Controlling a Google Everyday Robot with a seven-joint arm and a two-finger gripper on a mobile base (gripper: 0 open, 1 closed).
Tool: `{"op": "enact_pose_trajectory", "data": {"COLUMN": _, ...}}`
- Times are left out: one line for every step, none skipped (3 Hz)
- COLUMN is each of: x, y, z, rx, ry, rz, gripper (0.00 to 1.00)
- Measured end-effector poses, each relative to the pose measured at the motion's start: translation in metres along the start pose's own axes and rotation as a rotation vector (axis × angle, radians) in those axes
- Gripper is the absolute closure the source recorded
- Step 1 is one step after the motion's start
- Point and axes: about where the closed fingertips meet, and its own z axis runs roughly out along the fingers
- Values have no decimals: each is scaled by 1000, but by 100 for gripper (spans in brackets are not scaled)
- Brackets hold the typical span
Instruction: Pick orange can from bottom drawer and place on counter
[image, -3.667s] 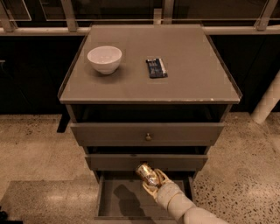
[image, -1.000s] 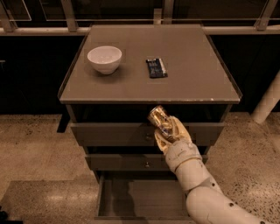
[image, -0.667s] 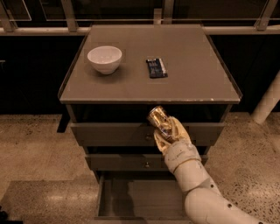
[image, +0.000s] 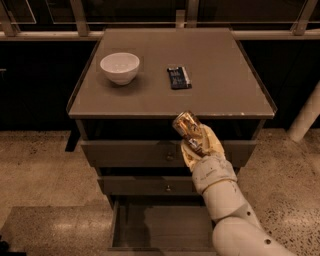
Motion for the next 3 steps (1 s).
{"op": "enact_pose_trajectory", "data": {"x": -10, "y": -16, "z": -4, "rx": 34, "ry": -4, "rz": -34, "gripper": 100}}
{"op": "enact_pose_trajectory", "data": {"x": -14, "y": -29, "z": 9, "rx": 39, "ry": -18, "rz": -59, "gripper": 100}}
{"op": "enact_pose_trajectory", "data": {"x": -22, "y": -42, "z": 28, "rx": 16, "ry": -41, "rz": -90, "gripper": 100}}
